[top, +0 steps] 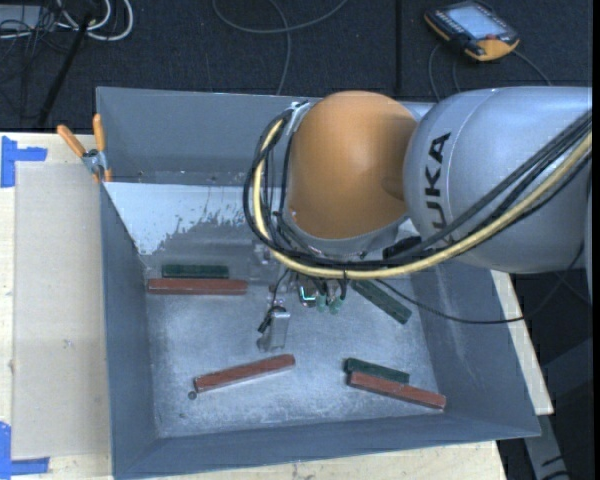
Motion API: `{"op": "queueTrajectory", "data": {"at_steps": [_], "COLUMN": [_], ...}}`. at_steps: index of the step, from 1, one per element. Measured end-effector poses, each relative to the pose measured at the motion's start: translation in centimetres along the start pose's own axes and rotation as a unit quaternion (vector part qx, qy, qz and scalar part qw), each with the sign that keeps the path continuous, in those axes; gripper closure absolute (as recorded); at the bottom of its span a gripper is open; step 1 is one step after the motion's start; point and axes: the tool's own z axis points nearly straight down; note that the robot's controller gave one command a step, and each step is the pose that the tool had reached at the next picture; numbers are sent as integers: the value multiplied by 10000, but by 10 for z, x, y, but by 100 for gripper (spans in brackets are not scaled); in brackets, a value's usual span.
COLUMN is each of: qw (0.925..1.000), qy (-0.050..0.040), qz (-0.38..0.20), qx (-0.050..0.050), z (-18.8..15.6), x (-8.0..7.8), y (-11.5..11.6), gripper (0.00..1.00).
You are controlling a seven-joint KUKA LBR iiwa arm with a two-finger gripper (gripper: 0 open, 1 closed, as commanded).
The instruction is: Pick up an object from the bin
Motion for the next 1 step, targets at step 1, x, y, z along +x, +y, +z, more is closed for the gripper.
{"op": "queueTrajectory", "data": {"at_steps": [1], "qw": [10000], "qy": [-39], "qz": [17], "qx": [-6], "z": [-5], "x": [-2], "y": [-1], "gripper": [0]}}
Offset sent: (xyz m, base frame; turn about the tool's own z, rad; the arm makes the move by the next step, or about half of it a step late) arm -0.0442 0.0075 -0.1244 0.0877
